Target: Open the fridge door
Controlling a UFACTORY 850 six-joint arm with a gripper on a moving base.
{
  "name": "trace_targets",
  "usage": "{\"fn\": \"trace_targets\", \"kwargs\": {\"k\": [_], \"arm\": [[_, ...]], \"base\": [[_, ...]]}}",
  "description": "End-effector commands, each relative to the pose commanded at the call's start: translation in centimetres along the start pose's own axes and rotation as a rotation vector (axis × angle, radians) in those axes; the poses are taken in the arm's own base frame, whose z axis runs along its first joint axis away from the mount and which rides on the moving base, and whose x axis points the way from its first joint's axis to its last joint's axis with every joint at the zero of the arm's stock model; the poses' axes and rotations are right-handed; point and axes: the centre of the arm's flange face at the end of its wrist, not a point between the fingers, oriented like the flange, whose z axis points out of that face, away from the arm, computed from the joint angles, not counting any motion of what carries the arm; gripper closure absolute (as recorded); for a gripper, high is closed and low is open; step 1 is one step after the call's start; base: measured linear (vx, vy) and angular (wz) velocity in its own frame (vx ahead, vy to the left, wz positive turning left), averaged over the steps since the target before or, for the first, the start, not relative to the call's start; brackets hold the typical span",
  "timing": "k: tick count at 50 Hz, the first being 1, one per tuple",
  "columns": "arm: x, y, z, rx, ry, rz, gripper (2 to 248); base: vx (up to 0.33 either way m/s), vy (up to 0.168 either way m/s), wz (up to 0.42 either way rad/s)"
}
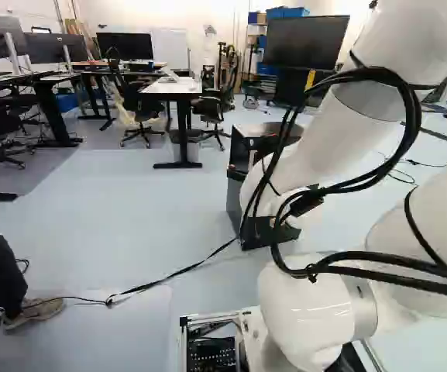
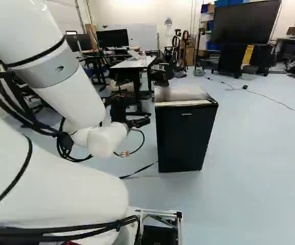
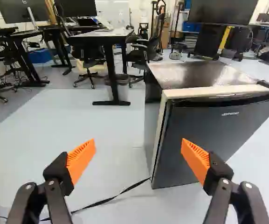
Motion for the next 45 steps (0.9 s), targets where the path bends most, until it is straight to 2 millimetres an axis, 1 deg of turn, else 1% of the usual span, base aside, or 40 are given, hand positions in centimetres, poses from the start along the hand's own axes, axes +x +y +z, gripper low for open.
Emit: {"fn": "trace_targets", "kwargs": {"k": [15, 24, 33, 45], "arm": [[0.0, -0.1, 0.0, 0.004, 0.0, -0.001, 3], [0.2, -0.4, 0.4, 0.015, -0.002, -0.005, 3], [0.7, -0.9, 1.3, 0.029, -0.007, -0.01, 3], [1.5, -1.5, 3.0, 0.045, -0.013, -0.015, 3]], "base": [[0.0, 0.0, 0.0], [0.0, 0.0, 0.0], [0.0, 0.0, 0.0], [0.0, 0.0, 0.0]]}}
